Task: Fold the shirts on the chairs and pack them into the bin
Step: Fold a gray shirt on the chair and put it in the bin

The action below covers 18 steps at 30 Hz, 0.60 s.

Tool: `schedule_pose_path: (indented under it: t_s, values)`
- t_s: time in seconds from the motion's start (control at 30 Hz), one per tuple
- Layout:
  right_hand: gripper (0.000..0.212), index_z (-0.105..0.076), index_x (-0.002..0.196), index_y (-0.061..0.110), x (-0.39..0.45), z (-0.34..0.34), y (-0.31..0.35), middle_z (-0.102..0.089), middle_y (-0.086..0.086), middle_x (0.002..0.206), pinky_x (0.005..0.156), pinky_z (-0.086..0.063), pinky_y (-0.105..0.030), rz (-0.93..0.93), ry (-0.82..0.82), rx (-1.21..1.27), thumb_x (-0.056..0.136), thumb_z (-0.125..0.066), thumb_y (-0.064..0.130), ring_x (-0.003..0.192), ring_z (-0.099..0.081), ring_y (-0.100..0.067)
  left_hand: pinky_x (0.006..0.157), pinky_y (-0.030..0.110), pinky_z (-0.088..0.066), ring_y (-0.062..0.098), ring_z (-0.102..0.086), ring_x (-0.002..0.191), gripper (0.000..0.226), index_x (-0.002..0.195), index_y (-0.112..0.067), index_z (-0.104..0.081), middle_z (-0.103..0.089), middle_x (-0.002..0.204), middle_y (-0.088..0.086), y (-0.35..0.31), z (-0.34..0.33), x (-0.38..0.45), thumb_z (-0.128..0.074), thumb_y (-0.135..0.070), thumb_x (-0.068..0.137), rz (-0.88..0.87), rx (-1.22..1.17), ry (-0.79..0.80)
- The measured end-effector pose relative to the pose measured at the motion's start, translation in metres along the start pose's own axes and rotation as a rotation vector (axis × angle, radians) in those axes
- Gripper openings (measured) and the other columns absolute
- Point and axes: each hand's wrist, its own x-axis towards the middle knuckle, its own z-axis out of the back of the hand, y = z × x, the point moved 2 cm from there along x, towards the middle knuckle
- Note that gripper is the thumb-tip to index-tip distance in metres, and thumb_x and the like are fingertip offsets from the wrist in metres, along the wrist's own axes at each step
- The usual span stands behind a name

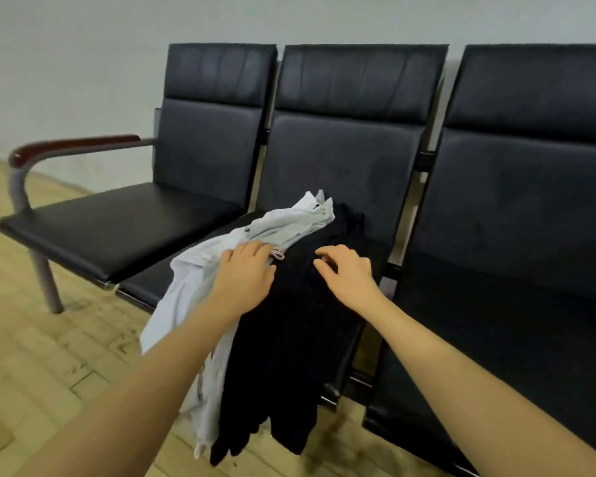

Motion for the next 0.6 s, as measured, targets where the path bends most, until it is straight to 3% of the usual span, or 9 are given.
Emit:
schedule_pose_path:
  t_s: [0.07, 0.2, 0.33, 0.4, 0.47, 0.53, 0.6]
  values:
    - [0.033, -0.057, 0.127, 0.025, 0.023, -0.019, 0.014, -0.059, 0.006, 0.116, 0.089, -0.023, -0.029, 0.026, 0.007, 0.044, 0.098, -0.047, 0.036, 0.112, -0.05, -0.015, 0.096, 0.04, -0.03, 0.027, -0.047, 0.121, 0.041, 0.129, -0.015, -0.052, -0.054, 0.131, 0.003, 0.021, -0.004, 0.007, -0.043, -0.037, 0.095, 0.047, -0.006, 0.001]
    - [0.034, -0.055, 0.129, 0.029, 0.063, -0.053, 0.04, -0.06, 0.008, 0.123, 0.097, -0.02, -0.031, 0.029, 0.041, 0.154, 0.098, -0.045, 0.039, 0.118, -0.048, -0.013, 0.094, 0.04, -0.033, 0.027, -0.05, 0.119, 0.074, 0.124, -0.011, -0.055, -0.058, 0.126, 0.005, 0.055, -0.017, 0.016, -0.011, -0.053, 0.081, 0.106, -0.088, -0.067]
    - [0.039, -0.051, 0.133, 0.03, 0.1, -0.073, 0.054, -0.059, 0.008, 0.128, 0.094, -0.014, -0.027, -0.067, 0.048, 0.197, 0.099, -0.037, 0.044, 0.125, -0.045, -0.013, 0.101, 0.035, -0.026, 0.022, -0.042, 0.127, 0.058, 0.132, -0.015, -0.049, -0.05, 0.137, 0.001, 0.073, -0.025, 0.036, -0.02, -0.042, 0.091, 0.162, -0.099, -0.061]
    - [0.038, -0.052, 0.13, 0.031, 0.109, -0.083, 0.053, -0.064, 0.01, 0.112, 0.09, -0.014, -0.029, -0.095, 0.056, 0.17, 0.097, -0.04, 0.046, 0.118, -0.05, -0.012, 0.101, 0.035, -0.025, 0.02, -0.041, 0.128, 0.045, 0.133, -0.017, -0.048, -0.049, 0.138, -0.001, 0.081, -0.034, 0.045, -0.026, -0.036, 0.1, 0.19, -0.097, -0.03]
    - [0.04, -0.05, 0.13, 0.032, 0.105, -0.096, 0.045, -0.062, 0.011, 0.101, 0.09, -0.017, -0.034, -0.1, 0.072, 0.103, 0.094, -0.047, 0.047, 0.112, -0.053, -0.012, 0.097, 0.036, -0.029, 0.021, -0.047, 0.122, 0.034, 0.123, -0.018, -0.054, -0.056, 0.128, 0.0, 0.09, -0.045, 0.048, -0.032, -0.03, 0.101, 0.233, -0.133, -0.023]
    - [0.047, -0.047, 0.135, 0.033, 0.097, -0.109, 0.033, -0.06, 0.011, 0.106, 0.088, -0.016, -0.034, -0.088, 0.061, 0.11, 0.091, -0.052, 0.049, 0.11, -0.05, -0.009, 0.09, 0.036, -0.033, 0.023, -0.053, 0.111, 0.029, 0.107, -0.017, -0.059, -0.064, 0.111, 0.0, 0.097, -0.056, 0.047, -0.034, -0.03, 0.1, 0.258, -0.19, -0.05]
    - [0.043, -0.05, 0.129, 0.036, 0.091, -0.114, 0.023, -0.056, 0.013, 0.101, 0.078, -0.011, -0.029, -0.107, 0.019, 0.176, 0.089, -0.056, 0.05, 0.102, -0.049, -0.005, 0.092, 0.035, -0.031, 0.023, -0.054, 0.112, 0.034, 0.109, -0.017, -0.062, -0.065, 0.111, 0.0, 0.1, -0.06, 0.046, -0.033, -0.032, 0.098, 0.251, -0.253, -0.128]
